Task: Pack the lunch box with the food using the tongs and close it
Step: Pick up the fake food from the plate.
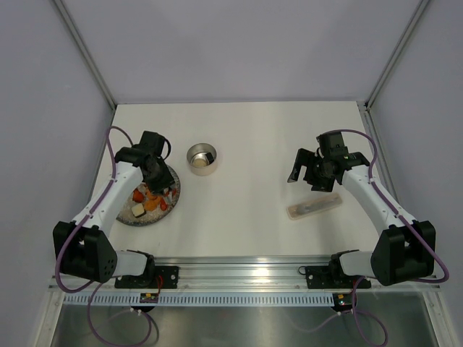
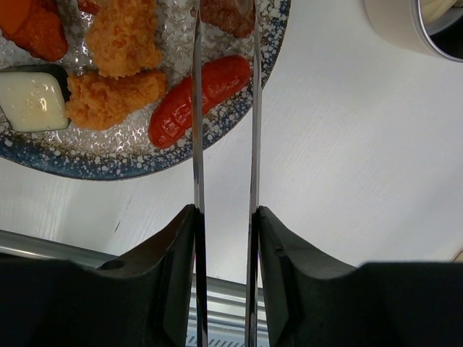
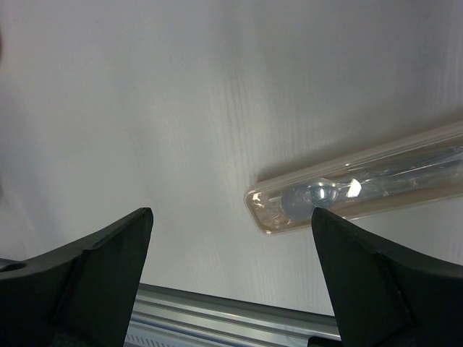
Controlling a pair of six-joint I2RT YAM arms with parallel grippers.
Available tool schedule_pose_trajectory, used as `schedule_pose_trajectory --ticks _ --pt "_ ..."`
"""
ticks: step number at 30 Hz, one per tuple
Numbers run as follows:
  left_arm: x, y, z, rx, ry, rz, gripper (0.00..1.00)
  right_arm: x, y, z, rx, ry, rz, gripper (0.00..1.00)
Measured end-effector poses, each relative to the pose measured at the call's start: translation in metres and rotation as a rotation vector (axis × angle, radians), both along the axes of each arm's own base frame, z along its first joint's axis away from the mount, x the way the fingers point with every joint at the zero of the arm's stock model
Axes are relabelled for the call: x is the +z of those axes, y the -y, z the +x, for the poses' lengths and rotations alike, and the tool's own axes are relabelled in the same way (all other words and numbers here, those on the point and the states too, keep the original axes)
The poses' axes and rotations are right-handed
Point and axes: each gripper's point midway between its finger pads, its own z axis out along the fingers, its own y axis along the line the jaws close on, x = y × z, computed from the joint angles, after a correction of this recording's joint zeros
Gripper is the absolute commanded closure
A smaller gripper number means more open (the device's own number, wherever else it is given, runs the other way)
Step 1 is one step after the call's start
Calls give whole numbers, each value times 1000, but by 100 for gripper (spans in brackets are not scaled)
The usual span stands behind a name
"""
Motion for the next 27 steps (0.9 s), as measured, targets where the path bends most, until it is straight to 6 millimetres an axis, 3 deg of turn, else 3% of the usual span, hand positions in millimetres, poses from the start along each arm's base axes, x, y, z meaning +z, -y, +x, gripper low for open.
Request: schedule_pose_trajectory --ticks 14,27 --pt "18 -14 -3 16 18 40 67 0 0 0 1 0 0 0" --pt "40 -14 5 1 63 44 67 -3 0 0 1 -9 -2 1"
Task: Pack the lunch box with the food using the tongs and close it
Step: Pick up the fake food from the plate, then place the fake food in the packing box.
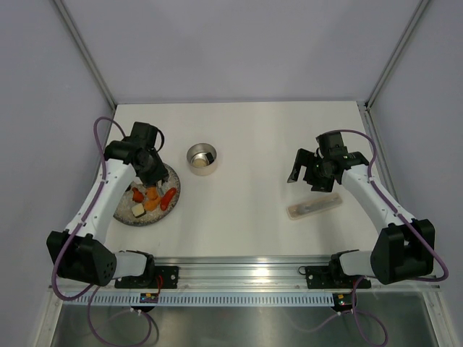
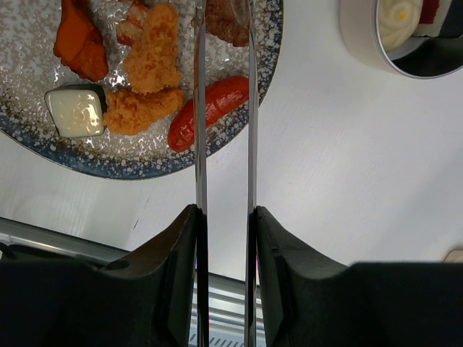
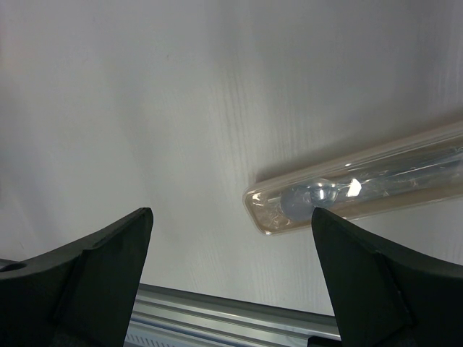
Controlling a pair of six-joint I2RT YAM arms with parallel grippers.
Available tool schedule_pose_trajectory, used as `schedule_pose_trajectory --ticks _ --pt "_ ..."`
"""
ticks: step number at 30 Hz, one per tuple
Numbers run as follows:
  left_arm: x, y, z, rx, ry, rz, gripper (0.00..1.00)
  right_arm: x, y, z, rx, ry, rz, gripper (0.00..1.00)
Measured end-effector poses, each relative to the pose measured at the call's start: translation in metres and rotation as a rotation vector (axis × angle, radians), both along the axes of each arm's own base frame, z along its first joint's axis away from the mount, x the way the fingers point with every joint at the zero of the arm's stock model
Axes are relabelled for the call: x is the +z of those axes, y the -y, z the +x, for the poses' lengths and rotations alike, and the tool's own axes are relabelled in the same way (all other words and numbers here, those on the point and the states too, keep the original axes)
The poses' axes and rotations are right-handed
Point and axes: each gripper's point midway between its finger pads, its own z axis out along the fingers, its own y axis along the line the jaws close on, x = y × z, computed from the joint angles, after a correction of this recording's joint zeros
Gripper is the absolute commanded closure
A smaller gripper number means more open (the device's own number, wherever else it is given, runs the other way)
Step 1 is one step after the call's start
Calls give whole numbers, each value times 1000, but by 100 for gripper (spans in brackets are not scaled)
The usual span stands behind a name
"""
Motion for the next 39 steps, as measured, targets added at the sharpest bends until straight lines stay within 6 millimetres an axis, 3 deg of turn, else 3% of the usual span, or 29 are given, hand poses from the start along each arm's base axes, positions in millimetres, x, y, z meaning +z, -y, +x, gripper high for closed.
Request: schedule_pose_trajectory --ticks 6,11,14,25,36,39 --pt "22 9 11 -24 64 -23 67 -1 0 0 0 -4 -1 0" --pt "46 30 22 -82 129 -55 67 -2 0 0 0 -7 -2 0" --pt "50 45 28 -124 140 -76 67 -2 0 0 0 -7 -2 1" --pt "24 86 52 -212 83 -117 68 -2 0 0 -1 -8 -3 1" --pt "7 103 74 -228 69 -151 67 -3 2 0 -5 -9 -11 0" --pt "5 104 75 -230 65 -155 61 -3 2 0 -5 -9 -11 0"
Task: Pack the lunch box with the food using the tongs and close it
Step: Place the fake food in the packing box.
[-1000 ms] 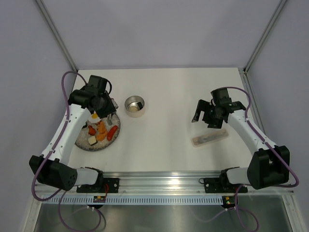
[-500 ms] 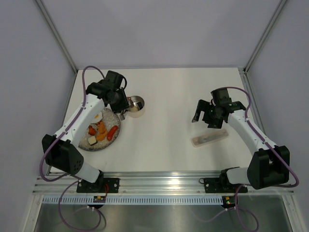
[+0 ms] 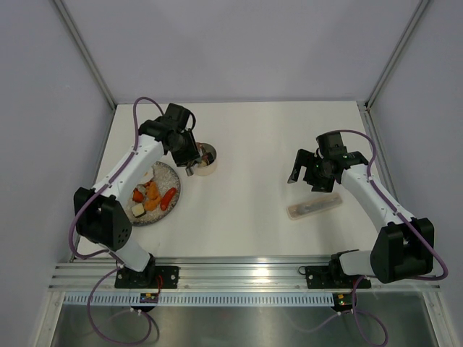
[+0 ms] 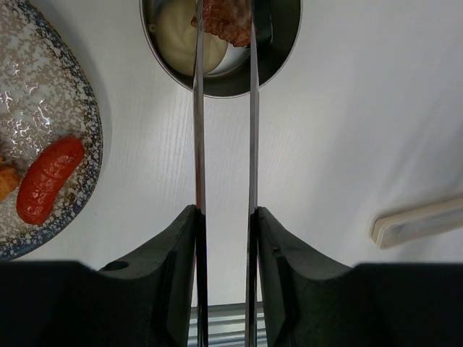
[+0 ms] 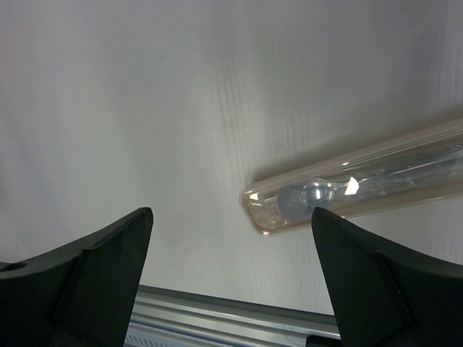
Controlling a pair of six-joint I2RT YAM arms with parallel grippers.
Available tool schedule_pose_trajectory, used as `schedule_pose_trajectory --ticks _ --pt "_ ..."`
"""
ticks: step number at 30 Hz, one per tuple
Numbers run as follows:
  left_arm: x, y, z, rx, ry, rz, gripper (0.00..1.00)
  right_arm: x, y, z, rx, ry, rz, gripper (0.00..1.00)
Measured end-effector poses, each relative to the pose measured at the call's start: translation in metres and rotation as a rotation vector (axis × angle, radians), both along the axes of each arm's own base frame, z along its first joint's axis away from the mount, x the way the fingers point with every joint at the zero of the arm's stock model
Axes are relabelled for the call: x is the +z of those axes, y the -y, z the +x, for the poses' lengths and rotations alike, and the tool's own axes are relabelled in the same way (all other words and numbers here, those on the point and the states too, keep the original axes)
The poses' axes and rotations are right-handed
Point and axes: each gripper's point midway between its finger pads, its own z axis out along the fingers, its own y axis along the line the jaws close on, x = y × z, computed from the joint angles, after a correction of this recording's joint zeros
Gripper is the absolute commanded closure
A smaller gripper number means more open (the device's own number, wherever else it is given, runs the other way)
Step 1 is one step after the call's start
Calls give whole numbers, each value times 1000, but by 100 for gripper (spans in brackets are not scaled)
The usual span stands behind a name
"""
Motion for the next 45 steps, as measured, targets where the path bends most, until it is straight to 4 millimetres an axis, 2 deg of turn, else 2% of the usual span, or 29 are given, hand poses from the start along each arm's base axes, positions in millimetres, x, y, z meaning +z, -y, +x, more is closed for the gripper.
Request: schedule_pose_trajectory --ticks 2,10,16,22,26,31,37,45 --pt "-2 1 0 -2 -5 0 57 0 0 0 0 0 0 1" --pt "-3 2 0 -4 -10 -3 58 0 0 -1 -1 -3 -2 0" --pt "-3 2 -1 -5 -11 -2 46 0 0 -1 -1 -3 -2 0" --pt "-1 2 -3 -8 -10 -1 45 0 1 -1 -2 -3 -3 0" --pt "7 2 -8 -13 0 -3 47 3 1 -1 -3 6 -1 1" --pt "32 4 -13 -32 62 -19 50 7 2 -1 -8 24 -4 1" --pt "58 26 -22 -123 148 -14 52 16 6 -3 -29 53 -13 1" --pt "60 66 -42 -290 184 6 54 27 14 -16 -72 92 -23 1"
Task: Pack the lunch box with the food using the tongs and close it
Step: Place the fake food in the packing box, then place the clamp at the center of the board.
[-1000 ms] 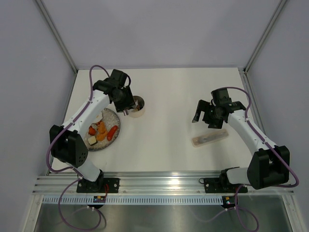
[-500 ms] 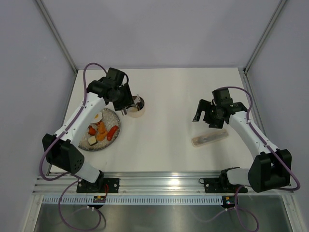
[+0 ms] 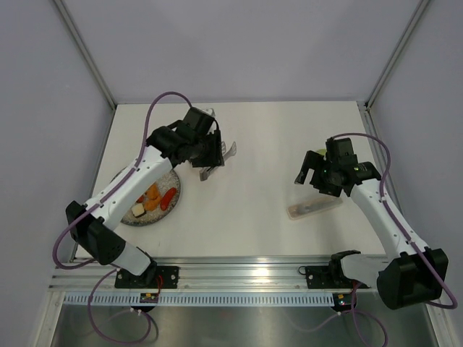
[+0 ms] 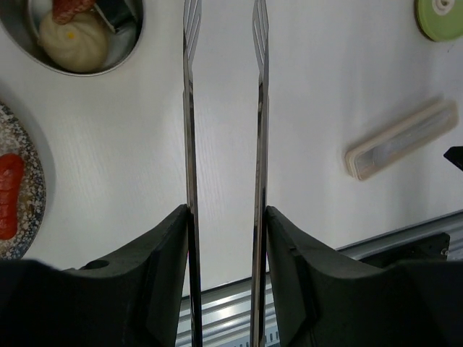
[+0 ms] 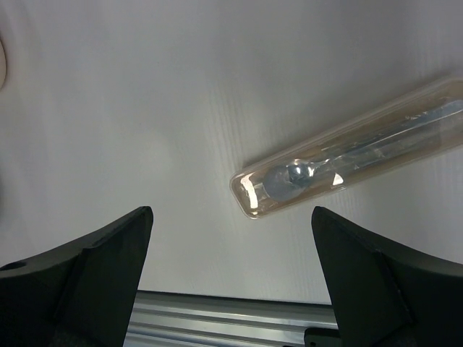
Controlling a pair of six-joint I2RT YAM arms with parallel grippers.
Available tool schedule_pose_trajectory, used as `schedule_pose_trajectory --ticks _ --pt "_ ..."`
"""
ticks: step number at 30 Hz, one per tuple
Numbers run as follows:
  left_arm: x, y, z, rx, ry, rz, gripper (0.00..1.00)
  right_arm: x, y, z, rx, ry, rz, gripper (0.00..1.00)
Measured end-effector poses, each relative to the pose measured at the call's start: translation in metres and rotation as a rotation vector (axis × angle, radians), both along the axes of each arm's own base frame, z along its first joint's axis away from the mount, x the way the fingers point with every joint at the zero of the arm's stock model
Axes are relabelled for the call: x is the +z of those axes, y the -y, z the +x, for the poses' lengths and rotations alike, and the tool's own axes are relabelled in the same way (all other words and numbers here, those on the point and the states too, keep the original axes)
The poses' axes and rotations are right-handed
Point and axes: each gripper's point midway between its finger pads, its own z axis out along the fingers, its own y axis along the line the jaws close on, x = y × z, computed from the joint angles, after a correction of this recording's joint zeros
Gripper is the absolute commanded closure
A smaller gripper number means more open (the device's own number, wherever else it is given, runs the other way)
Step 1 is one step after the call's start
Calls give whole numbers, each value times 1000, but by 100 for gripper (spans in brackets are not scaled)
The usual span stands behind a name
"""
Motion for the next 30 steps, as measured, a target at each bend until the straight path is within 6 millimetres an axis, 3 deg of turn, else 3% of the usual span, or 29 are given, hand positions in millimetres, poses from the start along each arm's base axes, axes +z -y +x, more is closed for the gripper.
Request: schedule_pose_trajectory --ticks 7,16,30 --pt "-14 44 -7 -132 39 -17 54 4 11 -20 -57 18 -14 0" --pt "-58 76 -13 -227 54 -49 54 8 22 -35 -120 31 -31 0" --pt "-111 95 -7 -257 120 -68 53 5 24 -35 -141 19 -37 0"
